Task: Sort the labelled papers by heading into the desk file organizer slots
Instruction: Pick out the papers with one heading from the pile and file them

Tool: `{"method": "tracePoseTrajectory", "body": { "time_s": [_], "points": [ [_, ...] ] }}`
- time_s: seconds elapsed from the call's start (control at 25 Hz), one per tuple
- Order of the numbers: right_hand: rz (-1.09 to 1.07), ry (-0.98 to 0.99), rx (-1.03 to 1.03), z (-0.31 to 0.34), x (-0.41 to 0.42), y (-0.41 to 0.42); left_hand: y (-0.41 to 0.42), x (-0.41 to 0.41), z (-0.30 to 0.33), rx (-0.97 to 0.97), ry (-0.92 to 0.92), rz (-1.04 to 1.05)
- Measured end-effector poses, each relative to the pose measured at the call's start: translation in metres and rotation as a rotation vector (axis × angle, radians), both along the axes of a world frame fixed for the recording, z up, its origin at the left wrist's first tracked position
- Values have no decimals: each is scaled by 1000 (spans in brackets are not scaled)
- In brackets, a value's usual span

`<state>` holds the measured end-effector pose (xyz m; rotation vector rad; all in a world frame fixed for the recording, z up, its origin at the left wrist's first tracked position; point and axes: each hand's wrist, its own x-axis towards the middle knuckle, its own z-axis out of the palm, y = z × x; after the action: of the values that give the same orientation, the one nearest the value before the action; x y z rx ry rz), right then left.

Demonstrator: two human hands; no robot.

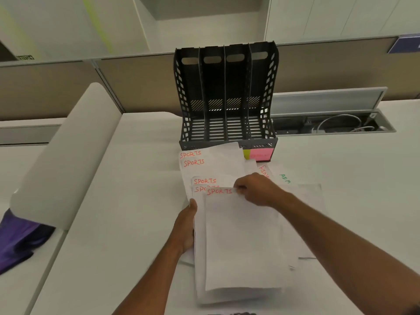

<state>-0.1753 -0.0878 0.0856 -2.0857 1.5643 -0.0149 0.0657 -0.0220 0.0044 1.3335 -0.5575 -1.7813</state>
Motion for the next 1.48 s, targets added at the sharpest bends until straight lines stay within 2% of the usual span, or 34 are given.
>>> {"method": "tracePoseTrajectory", "body": {
  "time_s": [0.12, 0.2, 0.24, 0.32, 0.36, 0.4, 0.48, 0.52, 0.56, 0.6, 0.68, 0.76, 0.84, 0.96, 1.04, 1.2, 1.28, 1.48],
  "points": [
    [5, -86, -37, -19, 18, 6, 3, -4, -2, -97, -80, -84],
    [-102, -226, -103, -24, 15, 8, 4, -7, -5, -103, -148, -89],
    [-254, -322, -166, -25, 9, 9, 5, -7, -5, -101, -145, -76],
    [-693, -555, -216, -24, -10, 19, 5, -5, 1, -121, -69, -43],
    [-853, -681, -125, -23, -21, 27, 5, -3, 4, -129, -21, -31],
    [-908, -817, 18, -22, -31, 37, 5, 0, 8, -134, 24, -22],
    [-799, -1040, 372, -24, -42, 60, 4, 2, 19, -151, 89, -13],
    [-721, -1084, 487, -22, -44, 70, 4, 0, 26, -168, 95, -15],
    [-657, -1076, 511, -19, -42, 78, 3, -3, 35, -198, 69, -18],
    [-629, -1020, 445, -14, -38, 85, 2, -9, 47, -245, 8, -17],
    [-653, -837, 150, 2, -29, 87, 0, -21, 75, -388, -177, -1],
    [-611, -747, -117, 27, -23, 85, -1, -31, 108, -566, -317, 21],
    [-557, -785, -315, 51, -19, 84, 0, -36, 144, -750, -367, 31],
    [-511, -1017, -479, 76, -18, 80, 0, -38, 183, -959, -420, 46],
    [-513, -1090, -469, 74, -20, 75, -5, -40, 182, -951, -462, 51],
    [-636, -1148, -202, 39, -19, 73, -4, -39, 133, -635, -458, 83],
    [-665, -1116, -145, 24, -14, 73, -1, -33, 110, -527, -482, 71],
    [-720, -1013, -102, 11, 2, 76, 8, -27, 88, -507, -475, 89]
  ]
}}
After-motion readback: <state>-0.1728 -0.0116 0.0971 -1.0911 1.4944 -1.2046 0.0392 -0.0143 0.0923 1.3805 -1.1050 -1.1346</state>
